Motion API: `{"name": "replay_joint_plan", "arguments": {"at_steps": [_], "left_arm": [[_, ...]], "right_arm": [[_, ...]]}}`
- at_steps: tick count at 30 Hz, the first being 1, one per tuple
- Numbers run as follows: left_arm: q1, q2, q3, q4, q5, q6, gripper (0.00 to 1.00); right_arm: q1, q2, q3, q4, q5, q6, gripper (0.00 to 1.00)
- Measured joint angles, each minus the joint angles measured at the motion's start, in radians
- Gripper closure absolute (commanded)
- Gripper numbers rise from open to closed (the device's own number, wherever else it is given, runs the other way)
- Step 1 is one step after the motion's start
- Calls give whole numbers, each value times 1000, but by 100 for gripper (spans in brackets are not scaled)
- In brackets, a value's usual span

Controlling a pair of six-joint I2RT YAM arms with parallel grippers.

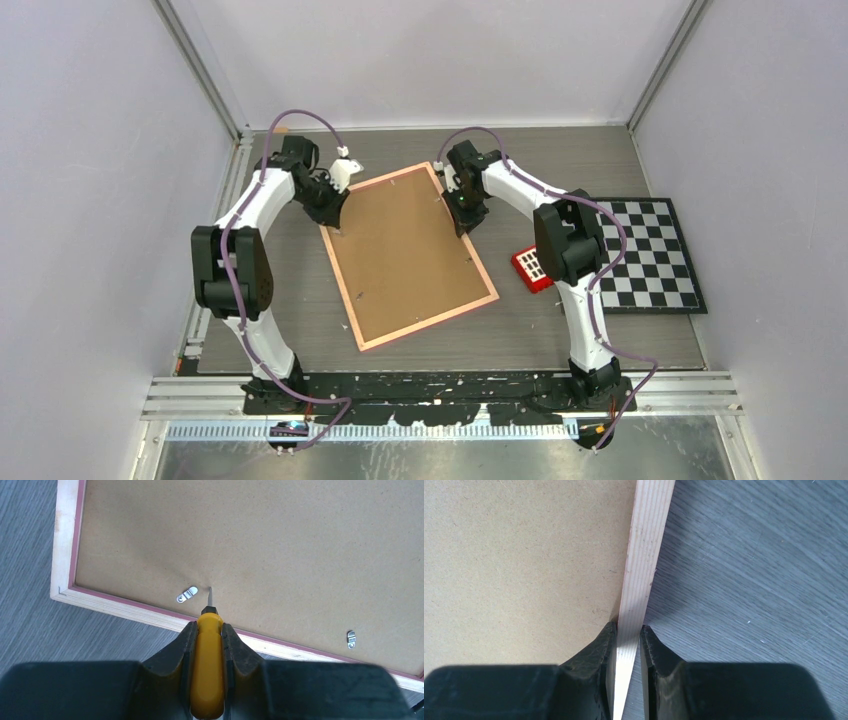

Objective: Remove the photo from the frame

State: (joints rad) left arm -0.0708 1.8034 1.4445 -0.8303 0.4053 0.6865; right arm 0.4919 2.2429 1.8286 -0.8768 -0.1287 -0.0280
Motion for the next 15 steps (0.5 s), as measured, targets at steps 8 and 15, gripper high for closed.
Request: {"name": "replay_joint_plan", "arguments": {"at_steps": [8, 15], "left_arm": [[6, 10, 12, -12, -1, 30, 100], [5, 10, 5, 56, -43, 33, 100]], "right_arm": [[0, 0, 0, 0, 0, 0, 99], [0, 0, 0, 0, 0, 0, 99]]}}
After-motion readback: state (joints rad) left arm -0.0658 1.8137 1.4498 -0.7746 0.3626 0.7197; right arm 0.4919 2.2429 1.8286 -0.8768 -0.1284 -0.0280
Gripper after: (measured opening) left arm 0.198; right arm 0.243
